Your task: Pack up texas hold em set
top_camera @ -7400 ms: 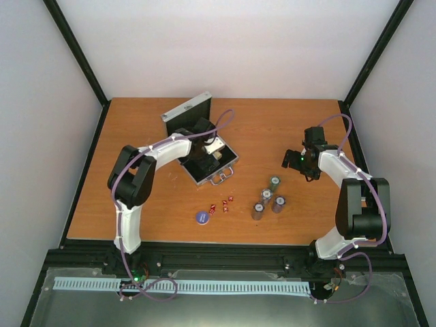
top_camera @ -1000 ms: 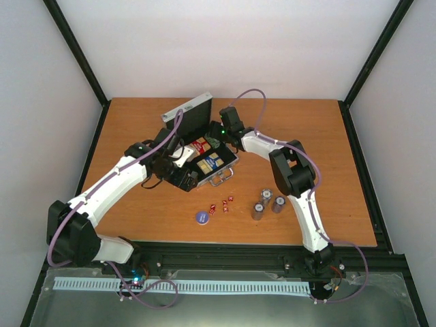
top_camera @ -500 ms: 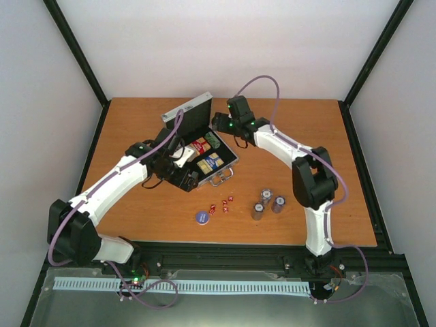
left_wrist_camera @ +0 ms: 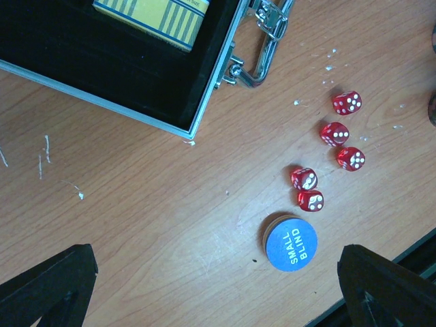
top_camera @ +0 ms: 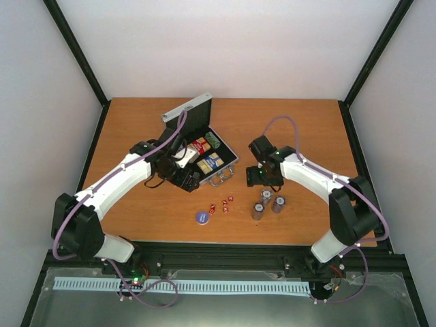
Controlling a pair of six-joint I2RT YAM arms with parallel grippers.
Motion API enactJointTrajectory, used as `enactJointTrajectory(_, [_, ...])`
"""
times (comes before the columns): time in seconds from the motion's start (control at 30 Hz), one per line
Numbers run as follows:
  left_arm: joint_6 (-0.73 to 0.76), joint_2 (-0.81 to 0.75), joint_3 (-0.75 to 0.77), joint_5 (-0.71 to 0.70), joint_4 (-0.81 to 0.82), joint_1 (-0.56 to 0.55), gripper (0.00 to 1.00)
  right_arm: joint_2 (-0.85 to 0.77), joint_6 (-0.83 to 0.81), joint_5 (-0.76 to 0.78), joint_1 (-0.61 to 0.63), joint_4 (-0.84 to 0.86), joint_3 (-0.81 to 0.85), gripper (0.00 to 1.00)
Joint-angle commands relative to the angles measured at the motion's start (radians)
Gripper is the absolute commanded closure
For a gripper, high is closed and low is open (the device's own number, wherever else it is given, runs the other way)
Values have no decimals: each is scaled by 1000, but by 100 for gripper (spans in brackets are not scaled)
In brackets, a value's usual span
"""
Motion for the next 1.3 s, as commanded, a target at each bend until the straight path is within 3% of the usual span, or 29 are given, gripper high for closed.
enactJointTrajectory(0.0, [1,11,16,23,26,7,0,-85,-33,-26,12,-79,-61,17])
enactJointTrajectory(0.33, [0,2,10,20,30,7,0,-106,-29,-51,14,-92,-157,21])
enactJointTrajectory(0.5, [-1,-10,4,17,31,7,0,-89,-20,-48,13,-73,-178,29])
enactJointTrajectory(0.6, [-2,-11,5,17,29,7,0,-70,-16,-53,13,-59,-172,43])
enactJointTrajectory(0.73, [-3,-12,8,11,27,7,0,-55,-12,-58,14,-57,-161,53])
enactJointTrajectory(0.87, [-6,-13,12,4,24,7,0,-67,-16,-26,13,-77,-121,82])
enactJointTrajectory(1.0, [-9,-17,13,2,23,7,0,-88,-20,3,13,-91,-17,95])
enactJointTrajectory(1.13, [-16,-21,7,3,24,7,0,-110,3,-7,14,-51,86,97])
enactJointTrajectory(1.27, [-20,-29,5,8,25,7,0,-117,44,-84,11,142,106,97])
